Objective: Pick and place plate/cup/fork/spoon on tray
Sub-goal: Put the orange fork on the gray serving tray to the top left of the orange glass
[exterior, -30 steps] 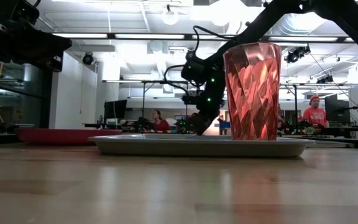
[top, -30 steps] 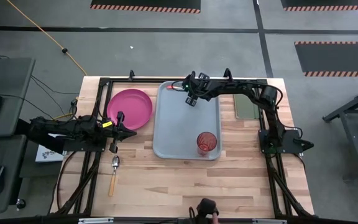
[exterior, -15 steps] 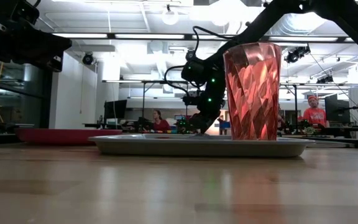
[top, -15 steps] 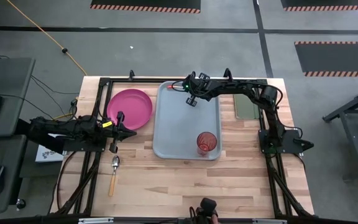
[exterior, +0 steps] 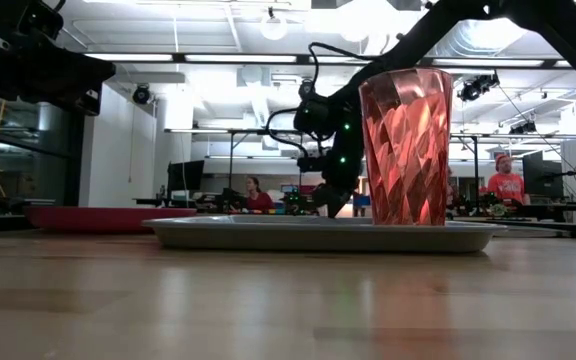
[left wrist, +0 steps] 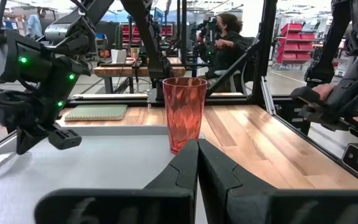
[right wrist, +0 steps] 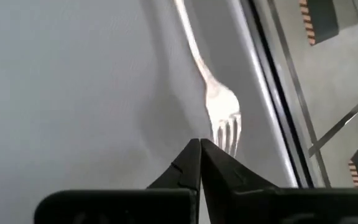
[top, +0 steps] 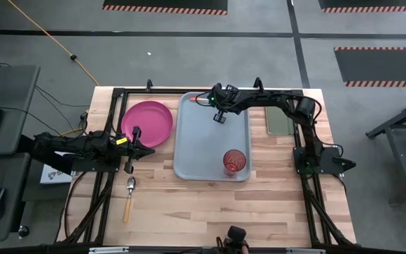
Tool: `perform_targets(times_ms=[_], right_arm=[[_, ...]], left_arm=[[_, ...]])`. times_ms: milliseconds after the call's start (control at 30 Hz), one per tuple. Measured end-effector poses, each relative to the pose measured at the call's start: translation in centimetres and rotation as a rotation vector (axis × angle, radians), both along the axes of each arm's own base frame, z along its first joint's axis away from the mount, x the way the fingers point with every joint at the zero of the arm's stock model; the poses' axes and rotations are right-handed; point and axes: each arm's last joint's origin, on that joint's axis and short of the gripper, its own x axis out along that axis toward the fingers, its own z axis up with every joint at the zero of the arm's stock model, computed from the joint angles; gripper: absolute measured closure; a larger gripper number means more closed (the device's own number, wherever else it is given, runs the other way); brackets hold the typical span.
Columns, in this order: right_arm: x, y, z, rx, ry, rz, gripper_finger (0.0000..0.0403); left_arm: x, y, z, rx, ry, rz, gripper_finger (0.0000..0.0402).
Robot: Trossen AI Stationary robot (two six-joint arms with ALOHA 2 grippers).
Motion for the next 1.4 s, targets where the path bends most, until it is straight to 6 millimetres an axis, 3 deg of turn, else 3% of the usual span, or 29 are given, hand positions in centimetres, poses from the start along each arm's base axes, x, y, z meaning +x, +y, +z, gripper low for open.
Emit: perform_targets(times_ms=[200,500,600,767,867,1000,1233,1400], right_arm=[[0.0,0.0,1.7,-0.032,-0.045,0.003,0.0403],[-0.1,0.0,1.6,0.077,-0.146,-0.058,0.0392],[-0.4,-0.5,1.5,0.103,-0.161,-0.086,0.0357],[-0.9,-1.4,1.5,0.107,-0.165,-0.096,0.0263],[-0.9,-1.8,0.6,0.132,-0.159,-0.087,0.0212],[-0.5,-2.0,-0.4,0.125,-0.142,-0.047,0.0172],[-0.1,-2.1,-0.7,0.030,-0.112,-0.036,0.0175],[-0.2,-2.3,-0.8,-0.008,-0.094,-0.067,0.0228]], left_arm=[[0.0,0.0,0.0,0.000,0.000,0.000,0.0401],[0.0,0.0,0.0,0.000,0.000,0.000,0.0401],[0.0,0.0,0.0,0.000,0.000,0.000,0.0401],[0.0,0.0,0.0,0.000,0.000,0.000,0.0401],[0.0,0.0,0.0,0.000,0.000,0.000,0.0401],[0.0,0.0,0.0,0.000,-0.001,-0.001,0.0401],[0.0,0.0,0.0,0.000,-0.001,0.000,0.0401],[0.0,0.0,0.0,0.000,0.000,0.000,0.0401]])
